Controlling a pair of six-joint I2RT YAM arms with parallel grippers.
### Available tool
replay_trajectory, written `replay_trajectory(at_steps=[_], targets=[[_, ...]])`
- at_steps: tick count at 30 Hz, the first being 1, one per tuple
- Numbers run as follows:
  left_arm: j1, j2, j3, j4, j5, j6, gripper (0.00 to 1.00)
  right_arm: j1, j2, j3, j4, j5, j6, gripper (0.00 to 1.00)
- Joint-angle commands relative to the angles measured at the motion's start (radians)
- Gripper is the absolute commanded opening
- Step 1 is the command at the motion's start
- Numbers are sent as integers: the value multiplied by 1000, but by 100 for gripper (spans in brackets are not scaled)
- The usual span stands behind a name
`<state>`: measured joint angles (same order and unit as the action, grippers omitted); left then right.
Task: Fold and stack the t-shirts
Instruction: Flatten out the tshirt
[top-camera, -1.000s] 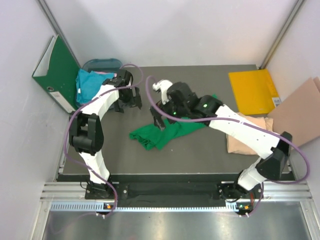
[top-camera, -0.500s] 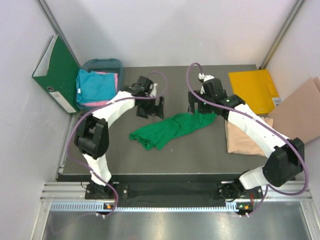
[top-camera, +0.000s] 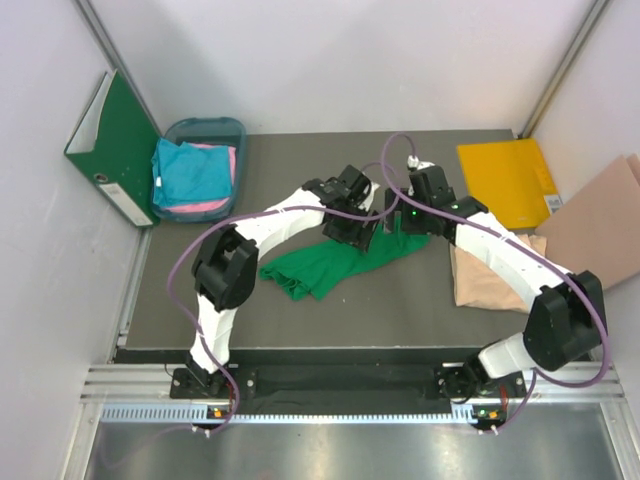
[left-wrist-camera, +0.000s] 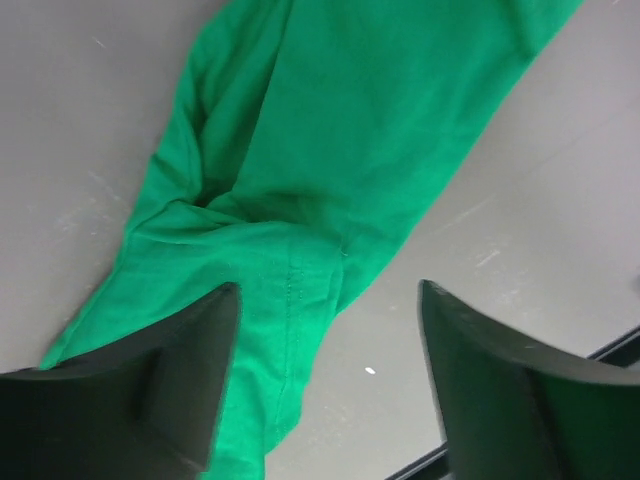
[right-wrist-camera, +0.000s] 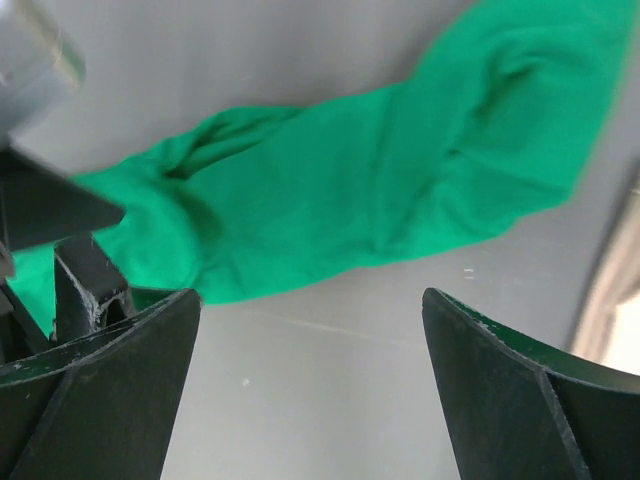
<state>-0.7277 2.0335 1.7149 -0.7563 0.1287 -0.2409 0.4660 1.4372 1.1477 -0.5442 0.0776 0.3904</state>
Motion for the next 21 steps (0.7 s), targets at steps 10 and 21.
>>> replay_trajectory(at_steps=[10, 21], targets=[[-18, 97, 65, -37, -86, 17, 35, -142, -132, -39, 38, 50, -13, 93], [-16, 54, 75, -32, -199, 14, 0, -178, -144, -57, 46, 30, -28, 92]])
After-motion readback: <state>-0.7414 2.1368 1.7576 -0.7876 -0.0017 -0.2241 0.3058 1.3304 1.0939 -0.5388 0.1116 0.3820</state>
